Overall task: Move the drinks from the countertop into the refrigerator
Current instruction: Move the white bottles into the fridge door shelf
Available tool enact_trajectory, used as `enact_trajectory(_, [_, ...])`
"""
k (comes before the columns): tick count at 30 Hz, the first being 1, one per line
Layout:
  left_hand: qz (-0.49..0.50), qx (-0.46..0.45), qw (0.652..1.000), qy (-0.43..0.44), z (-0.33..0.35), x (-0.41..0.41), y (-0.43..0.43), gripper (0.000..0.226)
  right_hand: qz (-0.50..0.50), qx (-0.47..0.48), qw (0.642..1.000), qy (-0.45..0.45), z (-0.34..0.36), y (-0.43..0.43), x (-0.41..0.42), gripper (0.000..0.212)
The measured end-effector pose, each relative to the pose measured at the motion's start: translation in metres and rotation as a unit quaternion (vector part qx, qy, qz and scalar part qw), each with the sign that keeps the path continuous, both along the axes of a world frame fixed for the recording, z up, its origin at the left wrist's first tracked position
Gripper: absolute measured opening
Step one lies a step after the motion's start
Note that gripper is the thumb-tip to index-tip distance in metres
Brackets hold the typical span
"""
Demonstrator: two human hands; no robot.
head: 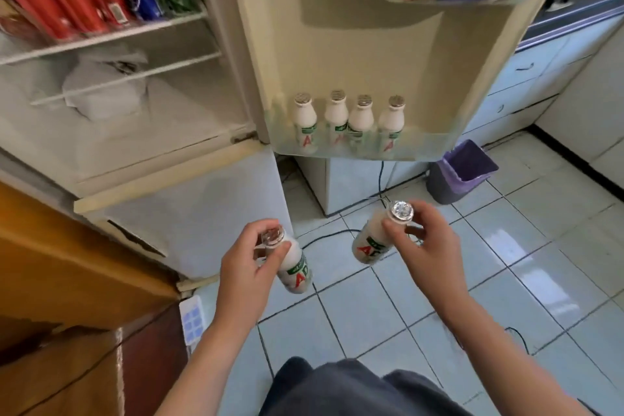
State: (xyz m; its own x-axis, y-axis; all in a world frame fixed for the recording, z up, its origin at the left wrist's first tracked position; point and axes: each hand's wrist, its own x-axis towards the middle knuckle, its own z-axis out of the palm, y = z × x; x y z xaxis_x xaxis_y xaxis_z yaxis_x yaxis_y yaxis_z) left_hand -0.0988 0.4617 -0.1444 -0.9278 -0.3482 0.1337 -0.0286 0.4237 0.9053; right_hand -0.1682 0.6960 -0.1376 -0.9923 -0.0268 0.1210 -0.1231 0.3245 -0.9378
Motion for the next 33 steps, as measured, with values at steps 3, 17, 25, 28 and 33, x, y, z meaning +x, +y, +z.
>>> enact_trajectory(3, [-0.003, 0.006, 1.000, 0.023, 0.011, -0.041, -0.010, 0.036, 0.006, -0.016, 0.999, 0.030, 0.011, -0.016, -0.041, 0.020])
enact_trajectory(17, [-0.018, -0.095, 0.969, 0.227, 0.090, -0.250, -0.064, 0.027, -0.194, -0.072, 0.956, 0.210, 0.084, -0.082, -0.192, 0.020])
enact_trajectory(25, [-0.033, -0.115, 0.966, 0.229, 0.083, -0.312, -0.066, 0.032, -0.223, -0.022, 0.957, 0.186, 0.078, -0.090, -0.241, 0.018])
enact_trajectory(28, [-0.033, -0.126, 0.964, 0.230, 0.079, -0.325, -0.063, 0.030, -0.196, 0.020, 0.966, 0.165, 0.074, -0.087, -0.251, 0.025])
enact_trajectory(33, [-0.044, -0.108, 0.975, 0.191, 0.062, -0.335, -0.056, 0.025, -0.136, 0.068, 0.983, 0.102, 0.061, -0.082, -0.271, 0.030])
